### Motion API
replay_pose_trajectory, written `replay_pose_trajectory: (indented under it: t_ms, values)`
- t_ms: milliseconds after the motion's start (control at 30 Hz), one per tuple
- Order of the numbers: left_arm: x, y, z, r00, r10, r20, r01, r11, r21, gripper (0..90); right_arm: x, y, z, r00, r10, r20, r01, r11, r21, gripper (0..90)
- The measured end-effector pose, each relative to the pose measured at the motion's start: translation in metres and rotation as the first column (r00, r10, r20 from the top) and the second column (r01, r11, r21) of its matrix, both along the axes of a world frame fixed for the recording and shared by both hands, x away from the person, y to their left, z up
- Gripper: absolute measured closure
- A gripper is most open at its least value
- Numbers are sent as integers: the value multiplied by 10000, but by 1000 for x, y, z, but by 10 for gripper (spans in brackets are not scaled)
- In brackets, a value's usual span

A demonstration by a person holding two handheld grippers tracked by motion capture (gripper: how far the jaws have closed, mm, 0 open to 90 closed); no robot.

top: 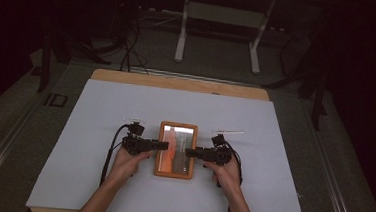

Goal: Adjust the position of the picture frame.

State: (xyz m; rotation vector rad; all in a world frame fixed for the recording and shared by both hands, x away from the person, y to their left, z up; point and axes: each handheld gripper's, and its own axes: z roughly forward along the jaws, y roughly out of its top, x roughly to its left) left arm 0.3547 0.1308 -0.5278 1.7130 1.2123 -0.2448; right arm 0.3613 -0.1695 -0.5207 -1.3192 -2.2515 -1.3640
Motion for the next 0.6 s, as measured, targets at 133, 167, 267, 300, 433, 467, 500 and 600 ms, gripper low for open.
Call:
replay_pose_trajectory:
  t_ms: [133,167,267,300,433,467,500,600]
  values:
    - [3,-2,-6,9996,248,-137,-241,9986,473,530,4,0,-5,9986,-360,-394,354,9993,-149,575]
    - [4,-3,-7,9994,285,-186,-274,9980,565,525,4,0,-7,9978,-445,-490,434,9988,-226,573]
    - [6,-2,-10,9995,256,-157,-247,9982,548,518,5,-1,-10,9954,-595,-757,578,9980,-247,577]
    - [6,-2,-10,9996,264,-105,-257,9980,577,517,5,-2,-10,9950,-602,-800,586,9980,-232,578]
    - [4,-2,-7,9995,259,177,-274,9959,866,499,4,-1,-9,9960,-562,-695,537,9979,-375,567]
    - [4,-1,-6,9994,276,221,-295,9956,884,470,4,-1,-9,9969,-535,-574,508,9976,-475,562]
    - [4,-1,-6,9994,276,221,-295,9956,884,459,3,-1,-8,9974,-544,-474,520,9973,-519,553]
    - [1,7,0,9973,490,554,-542,9939,963,439,3,-5,-3,9979,-638,-105,632,9966,-522,534]
